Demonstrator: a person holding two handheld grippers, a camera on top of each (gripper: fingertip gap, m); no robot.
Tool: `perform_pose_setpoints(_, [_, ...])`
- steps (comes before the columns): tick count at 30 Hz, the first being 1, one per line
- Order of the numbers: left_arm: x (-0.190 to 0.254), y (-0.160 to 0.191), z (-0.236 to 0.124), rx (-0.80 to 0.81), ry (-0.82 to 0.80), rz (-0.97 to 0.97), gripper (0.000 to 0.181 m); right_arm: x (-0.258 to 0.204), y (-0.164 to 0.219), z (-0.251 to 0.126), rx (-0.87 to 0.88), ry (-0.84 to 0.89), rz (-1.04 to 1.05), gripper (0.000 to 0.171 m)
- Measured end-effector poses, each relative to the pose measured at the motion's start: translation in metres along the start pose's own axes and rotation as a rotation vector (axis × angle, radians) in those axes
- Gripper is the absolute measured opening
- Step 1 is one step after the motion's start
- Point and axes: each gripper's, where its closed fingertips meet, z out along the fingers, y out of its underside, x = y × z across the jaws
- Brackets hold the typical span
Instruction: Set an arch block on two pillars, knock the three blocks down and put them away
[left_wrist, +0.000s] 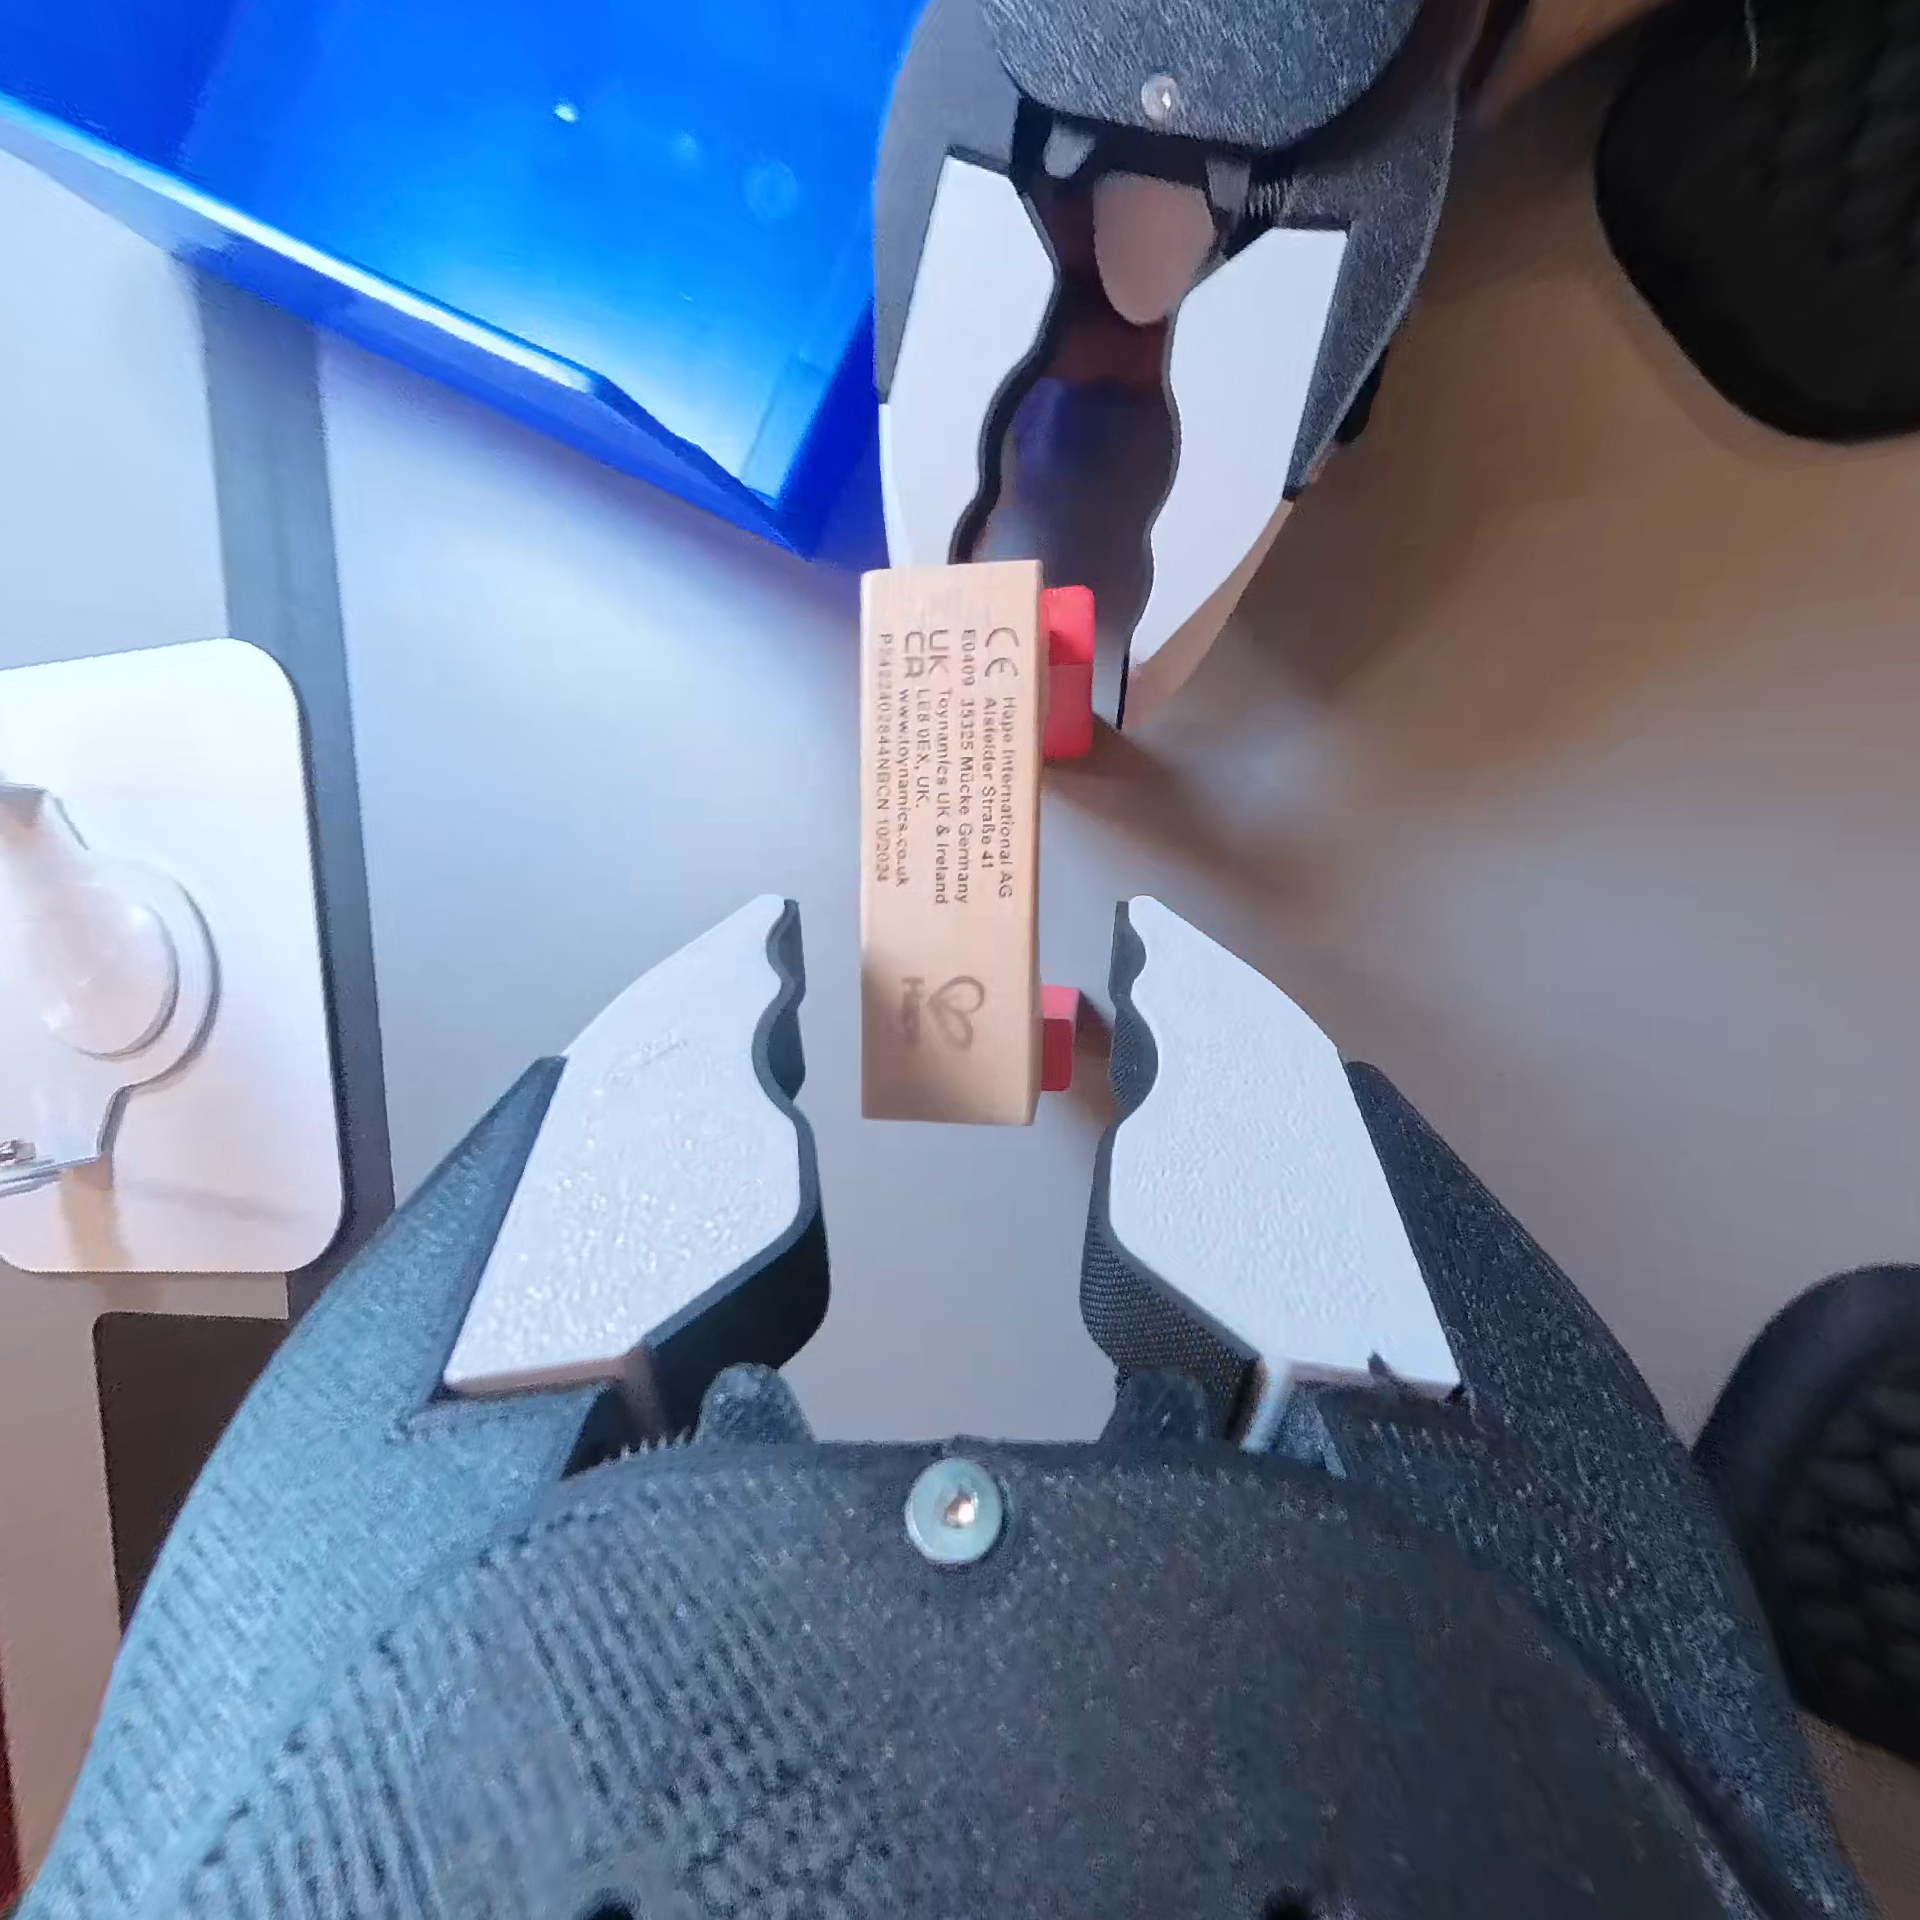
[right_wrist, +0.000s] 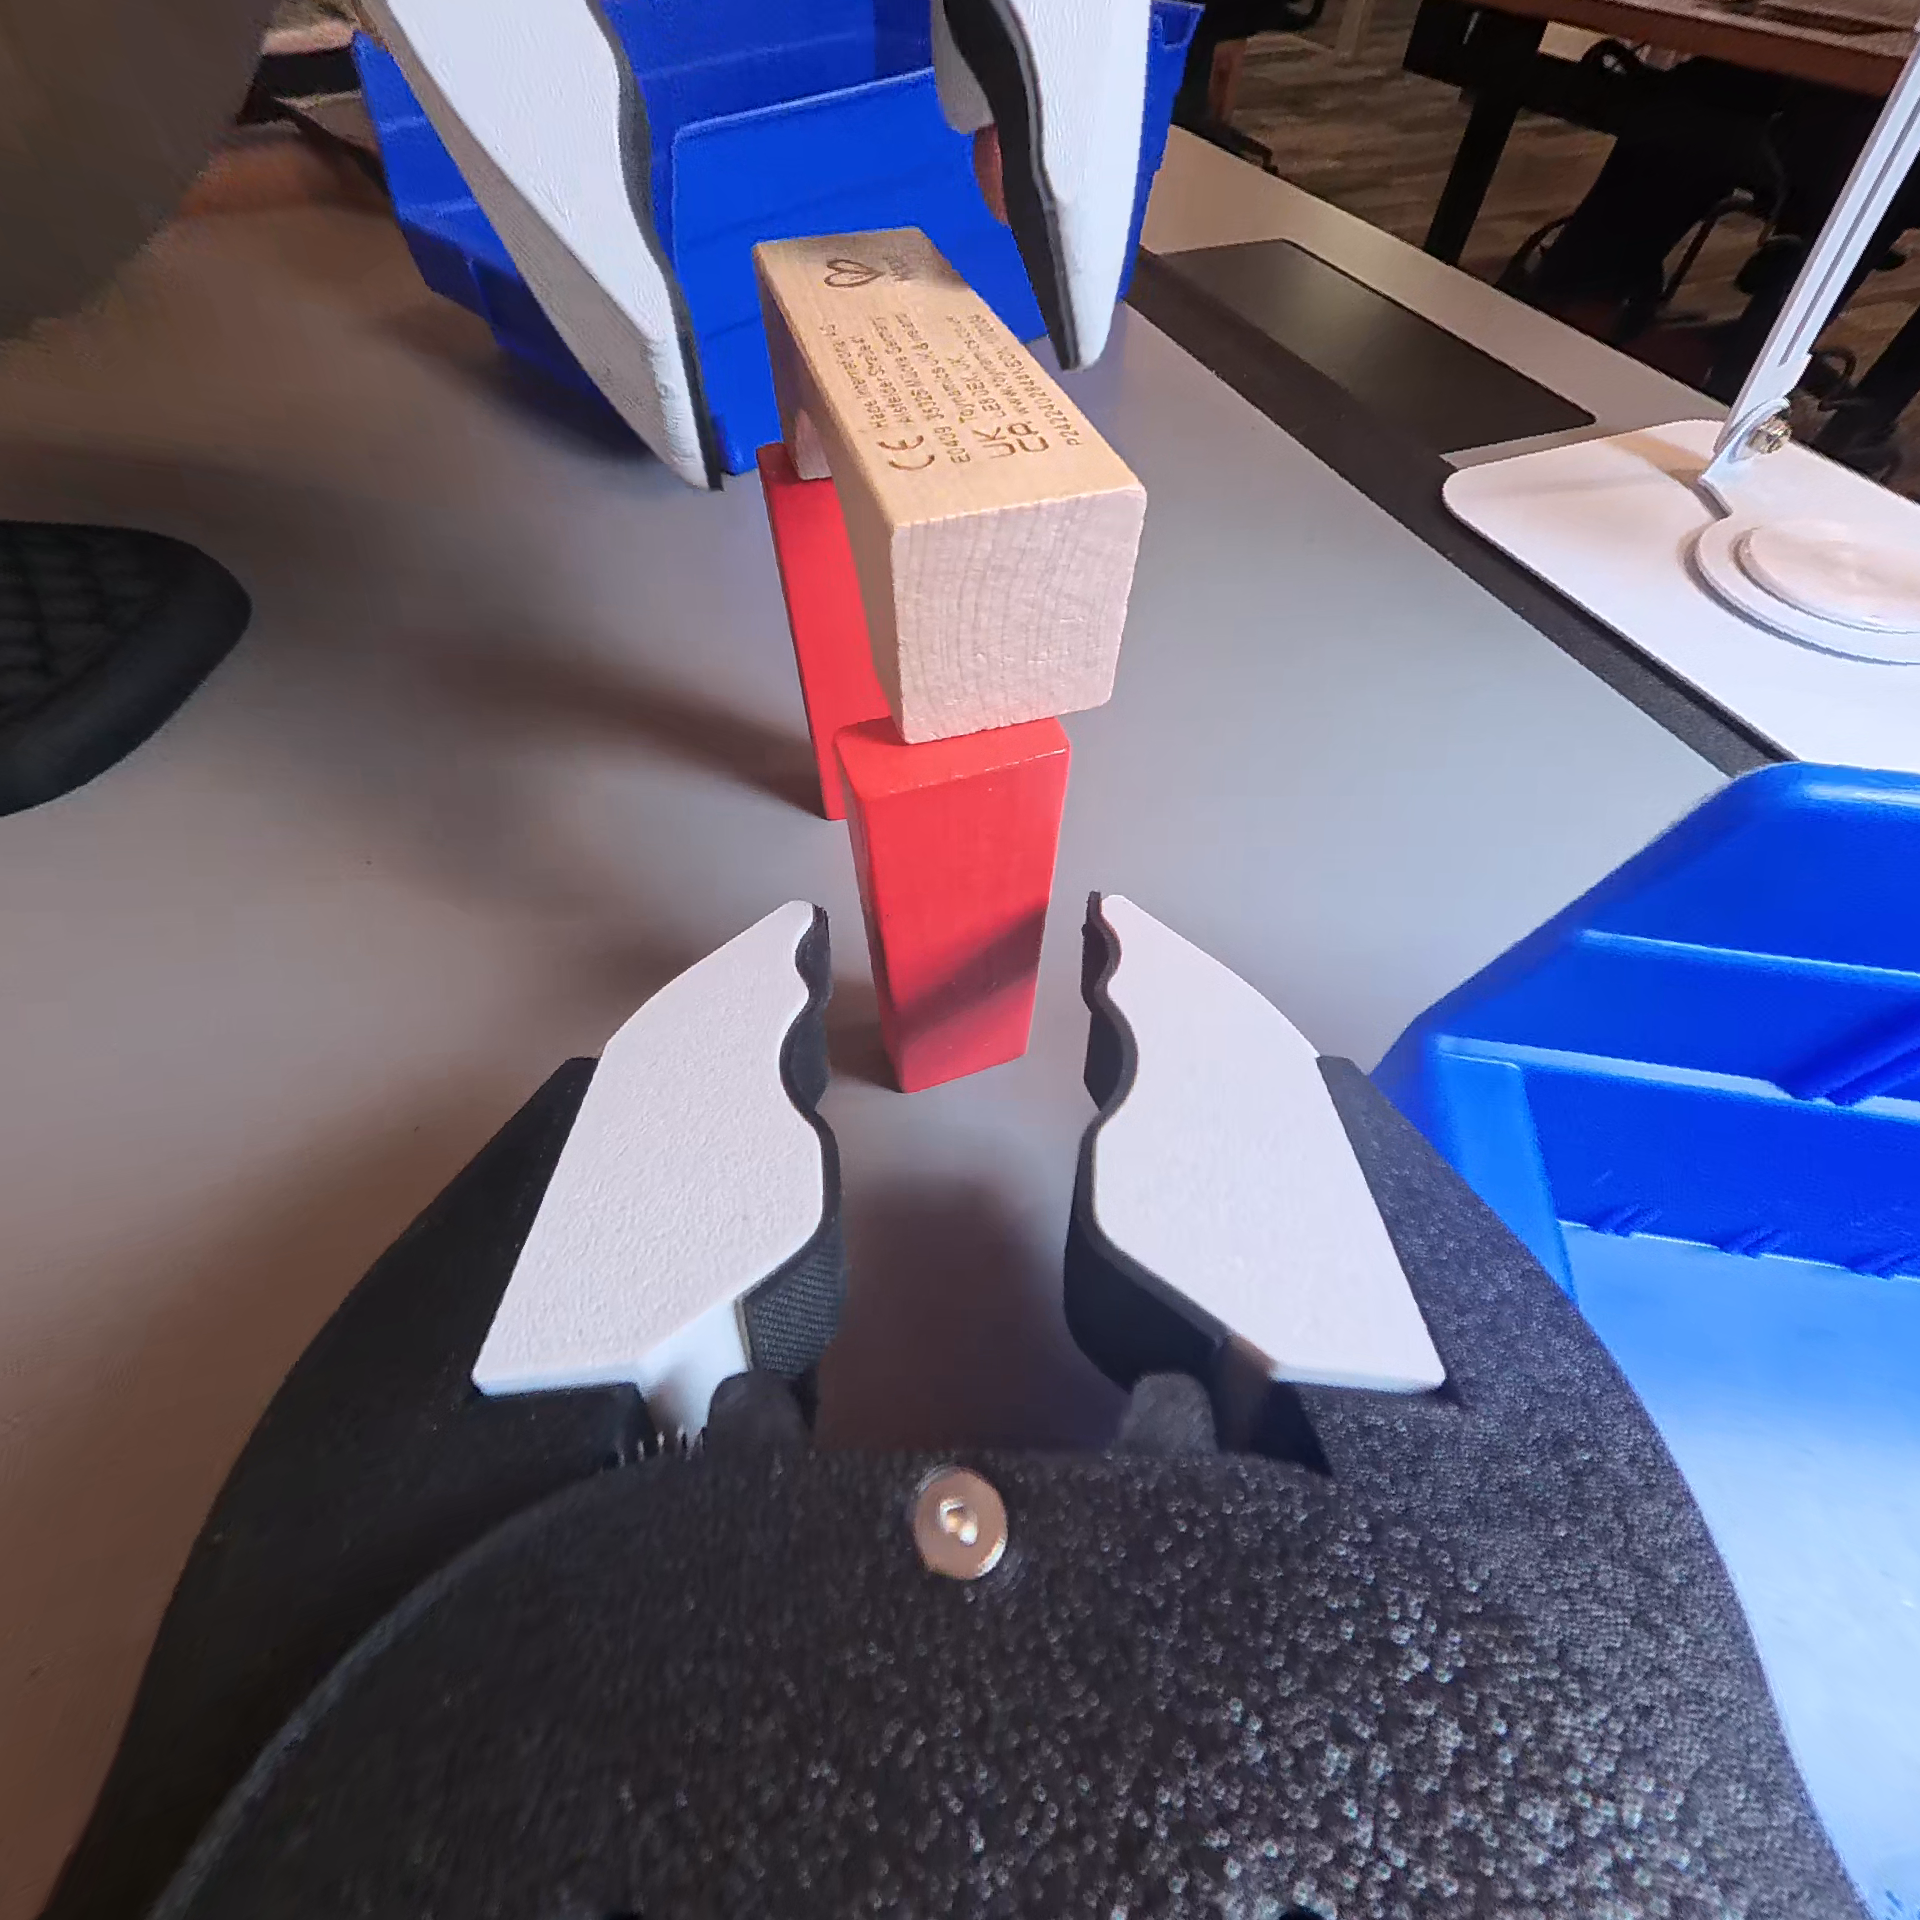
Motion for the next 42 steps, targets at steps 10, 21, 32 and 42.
perform_pose_setpoints(10, [0.000,-0.009,0.009,-0.106,0.021,0.066,0.041,-0.001,0.000,0.000,0.003,-0.008,0.002,0.045])
perform_pose_setpoints(21, [-0.003,-0.008,0.011,-0.126,0.052,0.051,0.034,0.000,-0.001,-0.001,0.010,-0.006,0.007,0.043])
perform_pose_setpoints(32, [-0.005,-0.015,0.003,-0.115,0.037,0.060,0.034,0.000,-0.001,-0.001,0.008,-0.010,0.017,0.042])
perform_pose_setpoints(42, [-0.002,-0.025,-0.003,-0.054,0.034,0.064,0.034,0.000,-0.001,-0.002,0.011,-0.012,0.020,0.033])
